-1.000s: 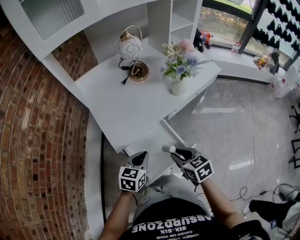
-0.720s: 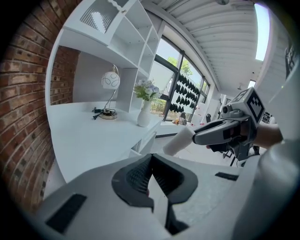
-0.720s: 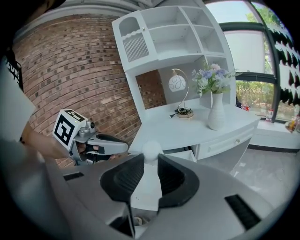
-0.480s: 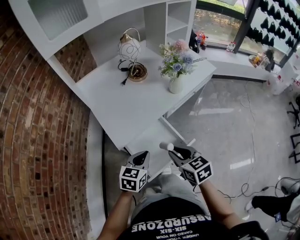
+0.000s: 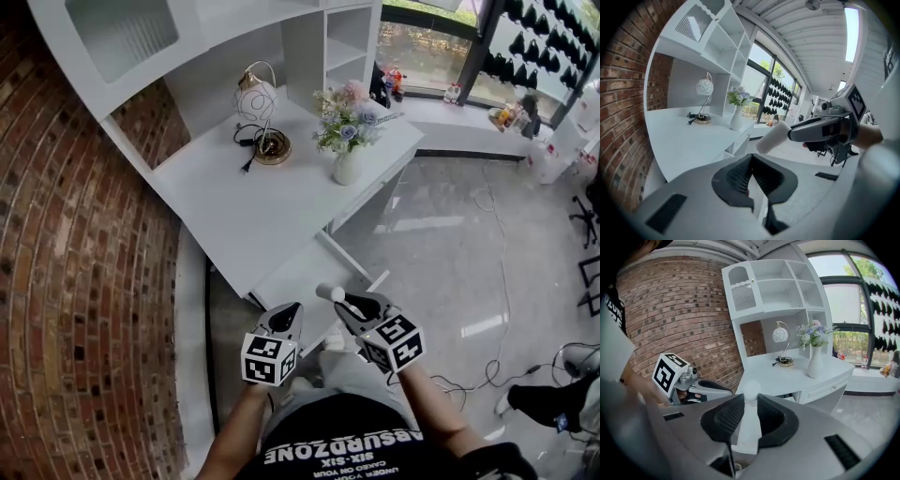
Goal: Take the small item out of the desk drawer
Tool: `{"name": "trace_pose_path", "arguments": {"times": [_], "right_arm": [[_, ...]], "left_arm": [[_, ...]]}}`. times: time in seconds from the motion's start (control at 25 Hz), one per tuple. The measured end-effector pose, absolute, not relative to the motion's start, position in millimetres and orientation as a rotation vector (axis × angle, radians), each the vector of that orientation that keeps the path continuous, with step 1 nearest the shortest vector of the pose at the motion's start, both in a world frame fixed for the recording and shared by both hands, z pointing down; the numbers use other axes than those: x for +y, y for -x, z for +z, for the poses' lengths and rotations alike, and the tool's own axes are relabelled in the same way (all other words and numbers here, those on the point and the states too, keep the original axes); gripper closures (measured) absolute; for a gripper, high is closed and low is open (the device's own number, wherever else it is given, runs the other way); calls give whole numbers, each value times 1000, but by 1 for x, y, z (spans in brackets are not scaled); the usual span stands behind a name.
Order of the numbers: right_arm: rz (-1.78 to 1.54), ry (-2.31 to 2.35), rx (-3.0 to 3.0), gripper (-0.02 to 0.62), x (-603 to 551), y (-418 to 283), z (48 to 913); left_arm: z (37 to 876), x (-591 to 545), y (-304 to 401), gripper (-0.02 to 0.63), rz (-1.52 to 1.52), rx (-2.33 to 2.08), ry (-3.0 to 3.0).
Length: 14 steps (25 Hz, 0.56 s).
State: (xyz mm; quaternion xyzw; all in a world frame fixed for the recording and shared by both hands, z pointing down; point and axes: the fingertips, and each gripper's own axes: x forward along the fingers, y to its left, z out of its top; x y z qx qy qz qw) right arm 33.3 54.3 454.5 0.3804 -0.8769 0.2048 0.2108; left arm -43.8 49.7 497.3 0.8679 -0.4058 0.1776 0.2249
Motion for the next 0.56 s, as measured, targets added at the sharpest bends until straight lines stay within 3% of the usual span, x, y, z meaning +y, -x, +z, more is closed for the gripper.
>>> {"name": "trace_pose_path", "arguments": {"times": [0.56], "right_arm": [[538, -1075, -2452, 515, 76, -22, 446]], "left_arm": [[494, 68, 57, 601, 490, -1117, -2413]]}}
